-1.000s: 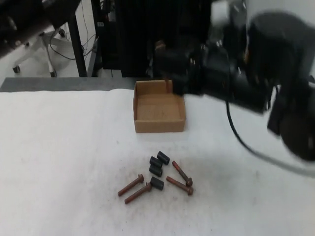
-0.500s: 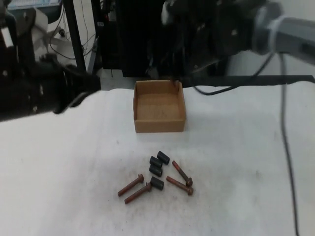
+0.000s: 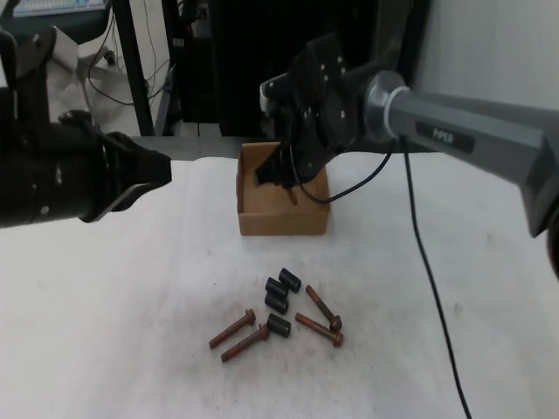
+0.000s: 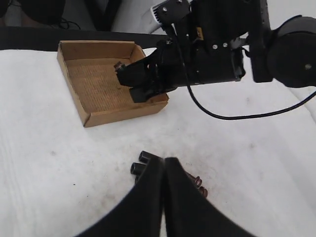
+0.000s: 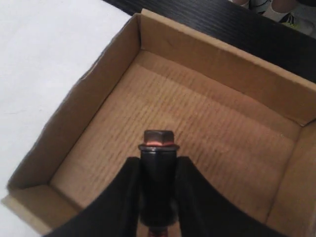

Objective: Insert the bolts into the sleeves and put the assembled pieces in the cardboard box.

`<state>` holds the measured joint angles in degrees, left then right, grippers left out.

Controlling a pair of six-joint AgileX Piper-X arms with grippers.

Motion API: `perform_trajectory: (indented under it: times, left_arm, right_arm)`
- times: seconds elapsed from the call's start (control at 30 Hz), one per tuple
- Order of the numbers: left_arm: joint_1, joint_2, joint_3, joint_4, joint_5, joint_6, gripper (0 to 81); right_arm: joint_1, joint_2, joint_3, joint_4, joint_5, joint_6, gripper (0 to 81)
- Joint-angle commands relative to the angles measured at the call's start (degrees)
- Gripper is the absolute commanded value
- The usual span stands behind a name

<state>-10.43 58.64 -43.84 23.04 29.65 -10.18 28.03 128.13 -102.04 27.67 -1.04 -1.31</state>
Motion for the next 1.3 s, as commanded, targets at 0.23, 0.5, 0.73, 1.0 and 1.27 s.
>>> perform_trajectory:
  times: [0.23,0.5,0.73,1.0,1.27]
  left_arm:
    - [0.14,-0.98,-0.34,4.35,-0.45,6.16,0.3]
    - [0.14,-0.98,-0.34,4.59,-0.45,6.37,0.3]
    - [-1.16,-0.98,-0.34,6.24,0.0,11.16,0.3]
    - [-12.81,4.33,-0.23,15.94,-6.05,24.36,0.3]
    - [-17.25,19.47,-1.3,9.98,-9.39,25.55,9.3]
  right_arm:
    - [-0.14,0.81,-1.32,-7.54,1.04,0.07,14.4]
    - [-0.26,-0.09,-1.82,-6.94,2.83,0.07,28.5]
    - [-0.72,-5.95,-1.82,-0.07,4.37,0.25,0.6]
    - [-0.8,-19.96,0.28,20.19,0.08,2.29,0.8]
    - [-0.67,-35.27,9.08,23.53,-1.11,3.21,0.8]
